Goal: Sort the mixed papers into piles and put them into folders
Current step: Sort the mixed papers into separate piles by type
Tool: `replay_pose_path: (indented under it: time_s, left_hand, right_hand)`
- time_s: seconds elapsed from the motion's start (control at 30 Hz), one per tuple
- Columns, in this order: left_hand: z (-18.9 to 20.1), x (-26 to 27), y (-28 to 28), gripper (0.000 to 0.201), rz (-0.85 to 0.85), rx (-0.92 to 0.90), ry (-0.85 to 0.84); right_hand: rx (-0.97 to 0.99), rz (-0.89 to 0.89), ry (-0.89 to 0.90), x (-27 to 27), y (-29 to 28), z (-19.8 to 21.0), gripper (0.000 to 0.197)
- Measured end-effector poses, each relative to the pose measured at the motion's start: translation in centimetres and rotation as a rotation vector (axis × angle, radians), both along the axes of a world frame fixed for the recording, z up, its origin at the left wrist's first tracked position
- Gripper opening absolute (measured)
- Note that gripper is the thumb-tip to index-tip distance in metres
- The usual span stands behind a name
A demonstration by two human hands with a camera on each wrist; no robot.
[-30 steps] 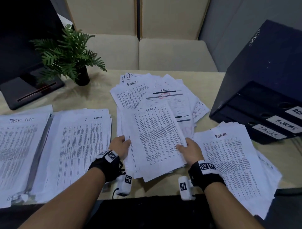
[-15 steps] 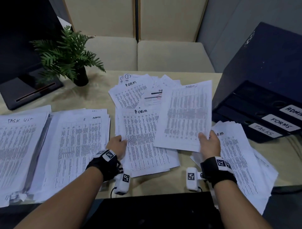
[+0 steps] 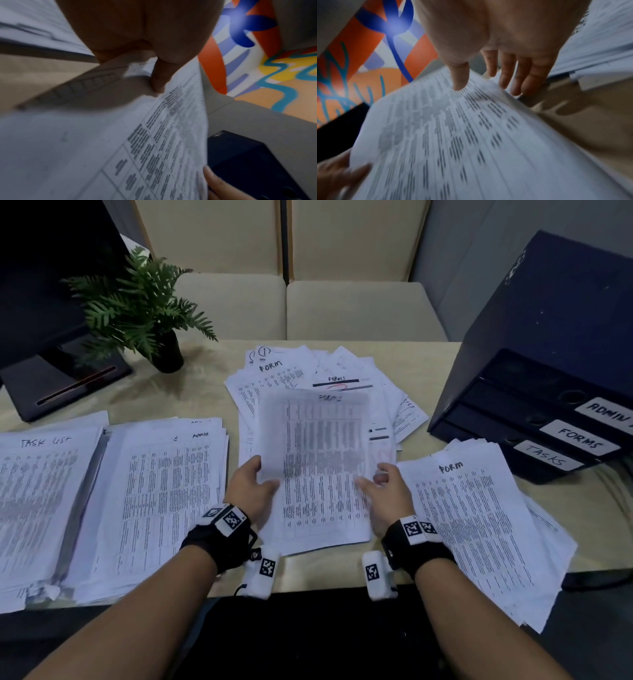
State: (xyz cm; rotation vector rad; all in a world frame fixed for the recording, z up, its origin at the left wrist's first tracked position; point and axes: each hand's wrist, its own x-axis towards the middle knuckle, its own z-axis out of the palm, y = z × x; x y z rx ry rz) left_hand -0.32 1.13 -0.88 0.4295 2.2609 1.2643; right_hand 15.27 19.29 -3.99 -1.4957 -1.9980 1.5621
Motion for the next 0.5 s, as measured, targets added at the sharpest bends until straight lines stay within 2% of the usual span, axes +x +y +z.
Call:
replay_pose_path:
  time_s: [0.07,0.13,0.17,0.23,0.37,0.43,0.5]
  left_hand:
    - [0.5,-0.4,-0.5,0.048,-0.033,0.147,-0.049]
    - [0.9,-1.0,-1.0,0.086,-0.117,0.166,0.015]
    - [1.4,-1.2,-1.1,0.095,-0.14,0.165,0.043]
    - [2.6,-1.4,-1.4,0.089,-0.148,0.233,0.053]
    - [3.3,-1.6,-2.8,0.038,-0.063,0.354,0.028]
    - [2.8,-1.0,-3.9,0.03,-0.034,0.351,-0.012]
    - [2.1,0.0,-4.8,0.032,-0.045,0.269,-0.01]
  right_hand:
    - [-0.091,-0.018,0.095,-0.1,0.3,1.0,0.041]
    - [-0.193,-0.021,0.197,-0.5,0.3,2.1,0.023]
    - [-0.195,-0.035,0.246,-0.7,0.2,2.8,0.02]
    - [-0.114,-0.044,0.313,-1.0,-0.5,4.4,0.025]
    - [-0.019,-0.089,0.406,-0.4,-3.3,7.1,0.03]
    - [-0.014,-0.093,0.364,0.1,-5.2,6.8,0.031]
    - [-0.007,-0.058,0.267,0.2,-7.1,5.8,0.03]
